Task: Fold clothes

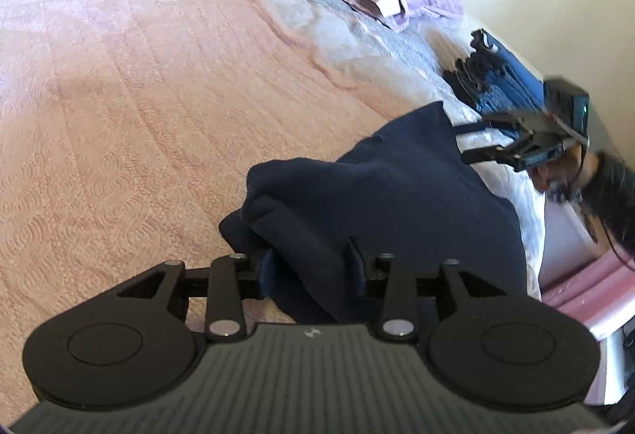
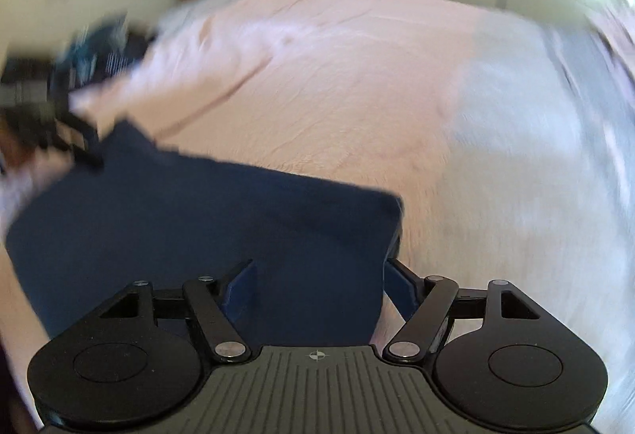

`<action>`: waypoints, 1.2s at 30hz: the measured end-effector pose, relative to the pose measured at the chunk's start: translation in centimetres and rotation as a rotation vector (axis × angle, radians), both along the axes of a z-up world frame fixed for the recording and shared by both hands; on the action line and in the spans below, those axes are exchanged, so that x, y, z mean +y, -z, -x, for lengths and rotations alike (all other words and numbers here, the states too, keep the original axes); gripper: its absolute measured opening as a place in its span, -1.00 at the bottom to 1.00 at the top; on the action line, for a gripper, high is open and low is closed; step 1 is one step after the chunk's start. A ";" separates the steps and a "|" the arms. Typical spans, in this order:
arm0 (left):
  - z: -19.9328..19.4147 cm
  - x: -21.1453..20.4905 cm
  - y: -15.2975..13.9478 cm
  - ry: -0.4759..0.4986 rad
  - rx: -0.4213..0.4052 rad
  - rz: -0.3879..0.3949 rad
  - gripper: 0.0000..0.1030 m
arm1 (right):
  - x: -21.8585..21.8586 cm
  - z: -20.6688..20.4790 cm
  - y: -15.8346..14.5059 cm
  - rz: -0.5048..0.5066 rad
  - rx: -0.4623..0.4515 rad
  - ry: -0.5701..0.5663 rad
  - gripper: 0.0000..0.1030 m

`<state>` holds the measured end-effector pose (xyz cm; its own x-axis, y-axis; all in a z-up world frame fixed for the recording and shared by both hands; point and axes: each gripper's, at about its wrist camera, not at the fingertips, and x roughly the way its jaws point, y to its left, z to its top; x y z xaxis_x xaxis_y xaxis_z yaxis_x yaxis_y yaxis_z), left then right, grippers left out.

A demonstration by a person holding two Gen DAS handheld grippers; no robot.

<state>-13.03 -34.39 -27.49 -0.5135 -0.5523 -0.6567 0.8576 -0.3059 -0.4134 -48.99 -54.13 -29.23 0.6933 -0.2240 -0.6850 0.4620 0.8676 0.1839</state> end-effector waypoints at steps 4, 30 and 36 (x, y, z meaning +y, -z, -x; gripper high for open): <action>-0.1 -0.4 0.6 -0.030 0.031 -0.011 -0.37 | -1.5 1.9 1.1 -0.135 -0.117 0.138 0.41; 1.0 1.5 -3.9 0.001 -0.101 0.109 -0.62 | 10.7 -7.5 -1.8 0.181 0.012 -0.050 0.04; 0.7 0.0 -0.8 0.018 -0.095 0.061 -0.72 | 7.2 -15.8 0.8 0.132 0.081 -0.138 0.03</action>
<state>-13.69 -34.43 -26.66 -0.4609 -0.5838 -0.6684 0.8861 -0.3437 -0.3108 -33.19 -46.97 -30.03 0.6673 -0.2220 -0.7109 0.3459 0.9377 0.0319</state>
